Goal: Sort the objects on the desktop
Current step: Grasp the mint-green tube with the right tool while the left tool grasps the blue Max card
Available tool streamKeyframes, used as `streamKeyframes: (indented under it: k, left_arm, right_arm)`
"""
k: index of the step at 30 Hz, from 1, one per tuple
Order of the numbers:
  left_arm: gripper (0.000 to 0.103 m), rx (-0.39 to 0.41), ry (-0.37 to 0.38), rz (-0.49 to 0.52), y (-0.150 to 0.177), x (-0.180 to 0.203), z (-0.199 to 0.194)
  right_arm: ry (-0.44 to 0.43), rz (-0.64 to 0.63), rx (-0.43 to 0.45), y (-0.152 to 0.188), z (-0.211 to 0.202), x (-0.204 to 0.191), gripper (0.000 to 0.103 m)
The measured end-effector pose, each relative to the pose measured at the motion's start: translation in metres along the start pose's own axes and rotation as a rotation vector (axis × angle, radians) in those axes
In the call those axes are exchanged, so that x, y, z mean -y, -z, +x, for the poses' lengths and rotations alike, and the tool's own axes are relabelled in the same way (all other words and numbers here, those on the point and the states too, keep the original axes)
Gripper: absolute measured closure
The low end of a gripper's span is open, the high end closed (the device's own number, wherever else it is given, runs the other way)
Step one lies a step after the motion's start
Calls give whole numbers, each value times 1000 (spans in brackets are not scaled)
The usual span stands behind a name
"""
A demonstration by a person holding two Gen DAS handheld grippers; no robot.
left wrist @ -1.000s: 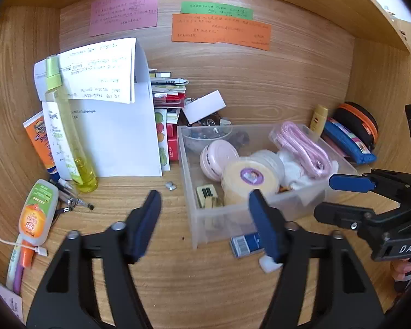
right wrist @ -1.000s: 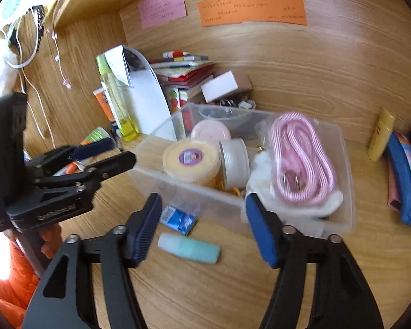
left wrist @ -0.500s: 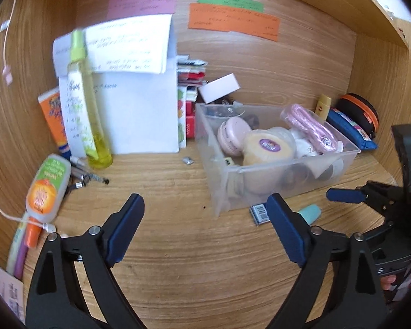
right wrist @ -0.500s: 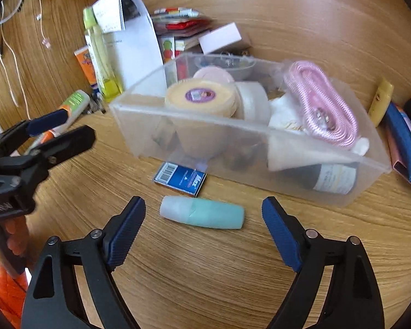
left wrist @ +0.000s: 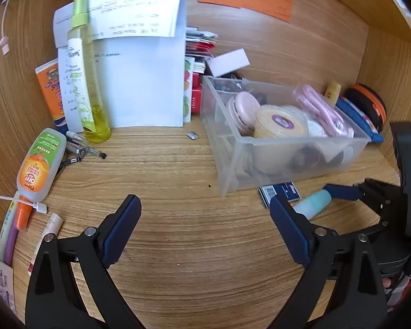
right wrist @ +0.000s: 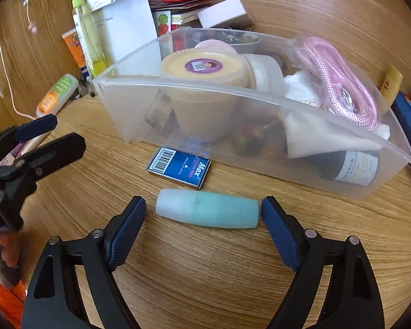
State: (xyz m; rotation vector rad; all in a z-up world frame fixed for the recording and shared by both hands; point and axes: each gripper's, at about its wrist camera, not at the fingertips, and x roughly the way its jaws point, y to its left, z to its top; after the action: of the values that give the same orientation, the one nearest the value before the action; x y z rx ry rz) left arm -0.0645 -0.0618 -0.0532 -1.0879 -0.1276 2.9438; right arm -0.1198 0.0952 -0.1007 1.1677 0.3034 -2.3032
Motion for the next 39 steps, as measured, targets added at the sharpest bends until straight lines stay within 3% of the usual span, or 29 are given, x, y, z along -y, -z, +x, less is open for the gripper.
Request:
streamKeyframes:
  k: [2, 8, 11, 21, 24, 28, 34, 36, 38, 39]
  left_arm:
    - [7, -6, -8, 7, 1, 5, 2]
    - [6, -48, -9, -2, 1, 13, 9]
    - [6, -81, -23, -8, 2, 16, 15]
    - [6, -129, -33, 33, 2, 51, 30]
    - [6, -160, -11, 56, 0, 65, 39]
    - [6, -185, -41, 96, -1, 80, 49]
    - [6, -210, -53, 57, -6, 82, 59]
    - [10, -217, -56, 41, -7, 80, 62]
    - [25, -233, -53, 37, -8, 81, 66]
    - [26, -237, -60, 42, -7, 83, 67]
  right_arm:
    - [-4, -8, 6, -1, -1, -1, 31]
    - [-51, 17, 26, 4, -8, 10, 32]
    - [-33, 25, 52, 4, -14, 18, 32]
    - [-31, 194, 120, 14, -42, 93, 31]
    - [3, 188, 146, 16, -49, 99, 32]
    - [-29, 173, 183, 17, -59, 99, 31]
    - [-66, 148, 228, 18, -69, 92, 31]
    - [-76, 147, 233, 18, -71, 92, 31]
    - [-91, 152, 235, 18, -72, 93, 31]
    - [-97, 155, 237, 19, -73, 94, 31]
